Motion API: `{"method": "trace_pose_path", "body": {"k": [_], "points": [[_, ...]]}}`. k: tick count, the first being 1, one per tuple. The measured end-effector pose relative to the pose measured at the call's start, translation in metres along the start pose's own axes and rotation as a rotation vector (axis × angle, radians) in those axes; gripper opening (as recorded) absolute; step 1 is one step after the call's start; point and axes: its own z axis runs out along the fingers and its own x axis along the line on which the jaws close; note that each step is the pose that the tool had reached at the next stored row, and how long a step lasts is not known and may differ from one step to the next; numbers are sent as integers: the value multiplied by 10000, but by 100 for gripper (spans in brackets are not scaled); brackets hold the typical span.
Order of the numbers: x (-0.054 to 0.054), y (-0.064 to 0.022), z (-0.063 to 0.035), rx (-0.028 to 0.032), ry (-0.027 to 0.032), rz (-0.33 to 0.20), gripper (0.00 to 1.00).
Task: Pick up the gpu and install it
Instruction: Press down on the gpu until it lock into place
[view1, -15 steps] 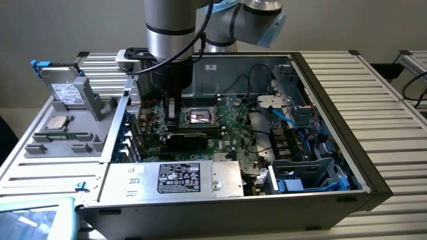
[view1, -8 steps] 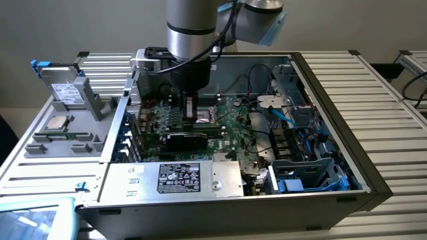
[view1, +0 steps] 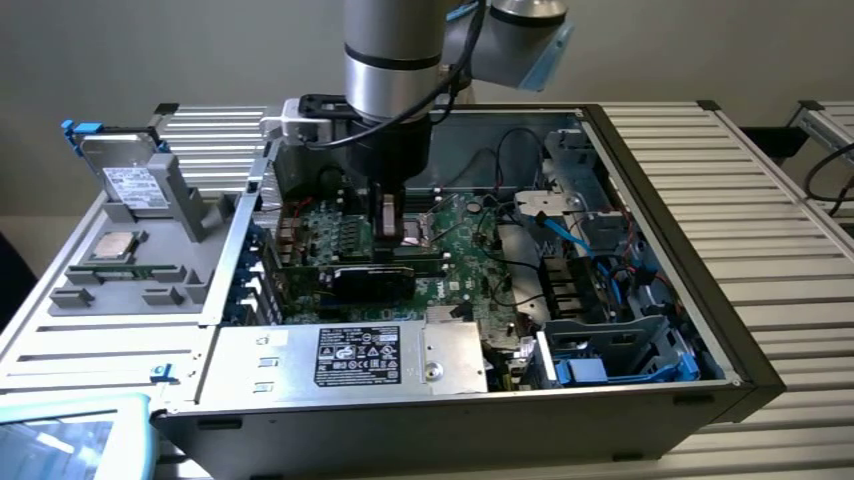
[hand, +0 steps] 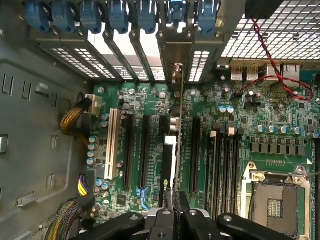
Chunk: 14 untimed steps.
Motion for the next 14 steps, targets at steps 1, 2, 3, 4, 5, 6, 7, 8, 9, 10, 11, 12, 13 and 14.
{"method": "trace_pose_path", "body": {"k": [1,2,3,4,5,6,7,8,9,10,11,12,13,14], "points": [[7,1,1,16,5,-48,12],[11,1,1,29,9,-86,12],[13,1,1,33,11,-109,12],[16,0,2,38,13,-136,12],[18,-4,1,42,18,-179,12],[18,-5,1,46,19,-208,12],[18,-4,1,45,20,-210,12],[19,-4,2,46,20,-210,12],[19,-4,3,45,20,-210,12],[18,-5,11,47,18,-210,12],[17,-6,23,46,20,-211,12],[16,-7,38,46,20,-210,12],[14,-9,55,46,20,-211,12],[13,-10,71,46,20,-210,12]]}}
